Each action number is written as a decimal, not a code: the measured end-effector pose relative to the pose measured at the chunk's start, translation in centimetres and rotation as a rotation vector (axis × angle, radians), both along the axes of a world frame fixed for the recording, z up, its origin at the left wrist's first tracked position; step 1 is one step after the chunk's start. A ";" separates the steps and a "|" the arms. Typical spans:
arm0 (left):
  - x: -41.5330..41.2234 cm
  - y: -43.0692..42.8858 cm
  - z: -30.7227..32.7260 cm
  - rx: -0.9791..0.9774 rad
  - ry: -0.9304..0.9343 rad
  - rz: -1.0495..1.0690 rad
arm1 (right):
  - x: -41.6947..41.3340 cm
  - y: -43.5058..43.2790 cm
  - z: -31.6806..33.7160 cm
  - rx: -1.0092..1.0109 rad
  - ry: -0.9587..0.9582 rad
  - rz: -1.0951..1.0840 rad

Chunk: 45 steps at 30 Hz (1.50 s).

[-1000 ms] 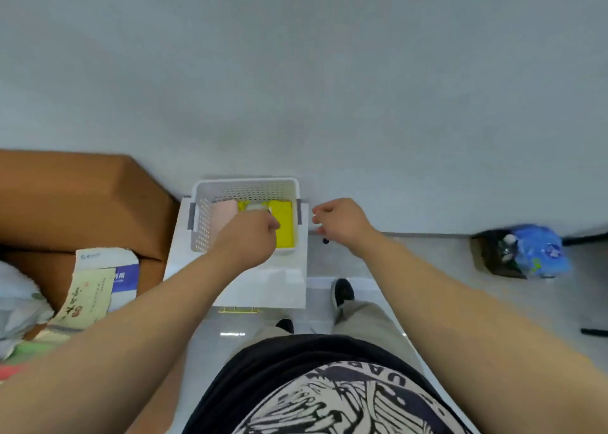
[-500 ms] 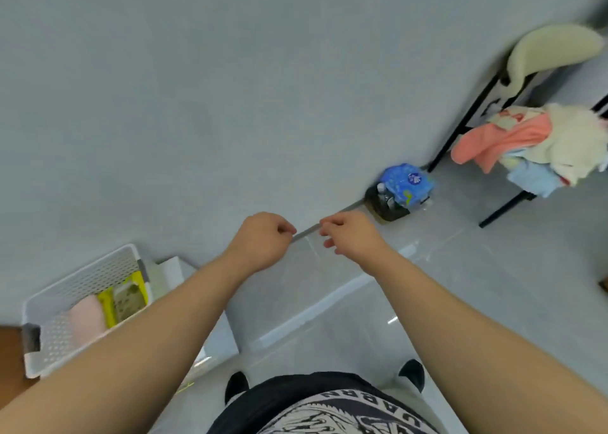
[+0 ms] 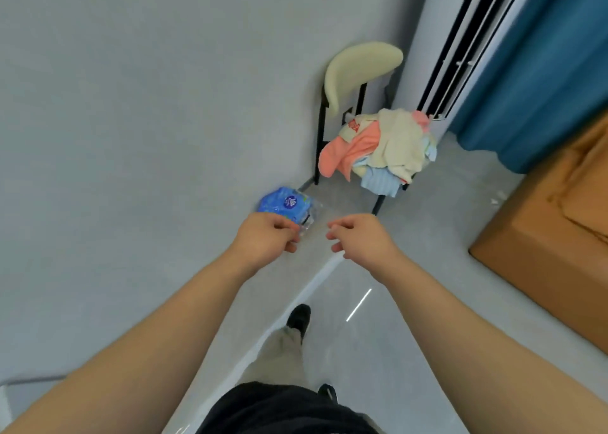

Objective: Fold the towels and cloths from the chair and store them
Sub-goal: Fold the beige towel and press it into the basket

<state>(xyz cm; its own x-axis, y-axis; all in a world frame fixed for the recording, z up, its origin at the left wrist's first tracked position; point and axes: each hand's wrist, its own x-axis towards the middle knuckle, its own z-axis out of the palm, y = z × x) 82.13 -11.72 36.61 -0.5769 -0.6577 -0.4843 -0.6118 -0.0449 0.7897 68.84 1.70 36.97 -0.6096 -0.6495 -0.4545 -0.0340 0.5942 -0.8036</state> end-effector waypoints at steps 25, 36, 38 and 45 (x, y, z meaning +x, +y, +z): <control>-57.9 -11.6 -6.2 0.084 -0.042 -0.086 | -59.3 -11.5 -6.4 0.172 0.064 0.002; -73.3 -8.5 -10.6 0.181 -0.120 0.528 | -80.5 -21.1 -15.1 0.370 -0.025 0.506; -74.9 -7.7 -10.6 0.173 -0.131 0.583 | -82.2 -22.1 -15.9 0.399 -0.069 0.542; -78.3 -5.0 -12.7 0.182 -0.108 0.738 | -84.6 -23.0 -20.8 0.421 -0.043 0.644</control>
<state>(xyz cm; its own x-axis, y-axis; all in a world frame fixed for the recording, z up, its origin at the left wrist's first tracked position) 3.85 -16.73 23.88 0.0373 -0.7584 -0.6508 -0.4462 -0.5953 0.6682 -15.77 -21.34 16.20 -0.1461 -0.6374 -0.7565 -0.4502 0.7238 -0.5229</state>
